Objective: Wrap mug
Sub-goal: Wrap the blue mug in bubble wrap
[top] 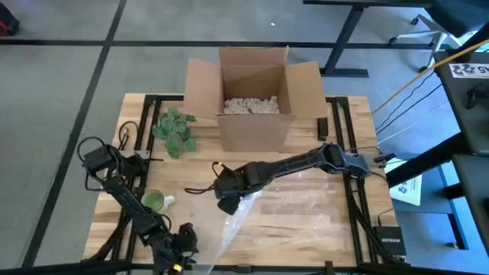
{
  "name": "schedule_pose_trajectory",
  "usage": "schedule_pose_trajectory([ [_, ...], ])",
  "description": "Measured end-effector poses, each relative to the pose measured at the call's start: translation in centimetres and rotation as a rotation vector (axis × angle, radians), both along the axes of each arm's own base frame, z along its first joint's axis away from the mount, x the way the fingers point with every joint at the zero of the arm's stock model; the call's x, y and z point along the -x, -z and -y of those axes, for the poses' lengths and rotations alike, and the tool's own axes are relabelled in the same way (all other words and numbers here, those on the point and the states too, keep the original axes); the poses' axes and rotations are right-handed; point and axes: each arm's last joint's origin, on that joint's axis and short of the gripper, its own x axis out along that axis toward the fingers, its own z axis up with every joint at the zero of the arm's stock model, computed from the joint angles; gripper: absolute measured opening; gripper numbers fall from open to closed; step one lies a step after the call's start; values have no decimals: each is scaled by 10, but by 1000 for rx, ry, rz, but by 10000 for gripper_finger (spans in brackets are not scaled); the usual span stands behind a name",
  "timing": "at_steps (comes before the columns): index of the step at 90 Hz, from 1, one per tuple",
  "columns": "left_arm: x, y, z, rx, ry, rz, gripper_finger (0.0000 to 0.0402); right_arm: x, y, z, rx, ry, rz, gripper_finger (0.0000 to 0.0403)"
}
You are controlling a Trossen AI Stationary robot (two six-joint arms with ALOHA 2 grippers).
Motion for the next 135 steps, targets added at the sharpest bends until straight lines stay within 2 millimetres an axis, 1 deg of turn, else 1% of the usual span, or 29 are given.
schedule_pose_trajectory([
  [16, -3, 2, -6, -53, -2, -19, 160, 0, 0, 0, 1, -3, 0, 188],
  [27, -7, 5, -10, -57, -35, -30, 141, 0, 0, 0, 5, -10, 0, 188],
  [37, -11, 5, -11, -63, -23, -14, 102, 0, 0, 0, 10, -21, 0, 188],
  [50, -14, 2, -13, -79, 9, 16, 26, 0, 0, 0, 21, -21, 2, 188],
  [54, -15, 1, -14, -85, 13, 19, 11, 0, 0, 1, 25, -20, 3, 188],
  [64, -18, 1, -16, -87, 5, 20, 2, 0, 0, 1, 26, -21, 3, 188],
  [81, -21, -4, -20, -104, 24, 44, 0, 0, 0, 1, 26, -21, 4, 188],
  [91, -24, -13, -24, -121, 50, 80, 0, 0, 0, 1, 26, -20, 3, 188],
  [100, -26, -29, -31, -140, 63, 123, 0, 0, 0, 1, 26, -20, 3, 188],
  [108, -25, -44, -41, -191, 57, 152, 0, 0, 1, 1, 26, -20, 2, 188],
  [119, -23, -65, -56, -269, 19, 201, 0, 0, 0, 0, 26, -20, 3, 188],
  [135, -27, -84, -75, -396, -76, 302, 0, -1, 0, -1, 20, -22, 12, 188],
])
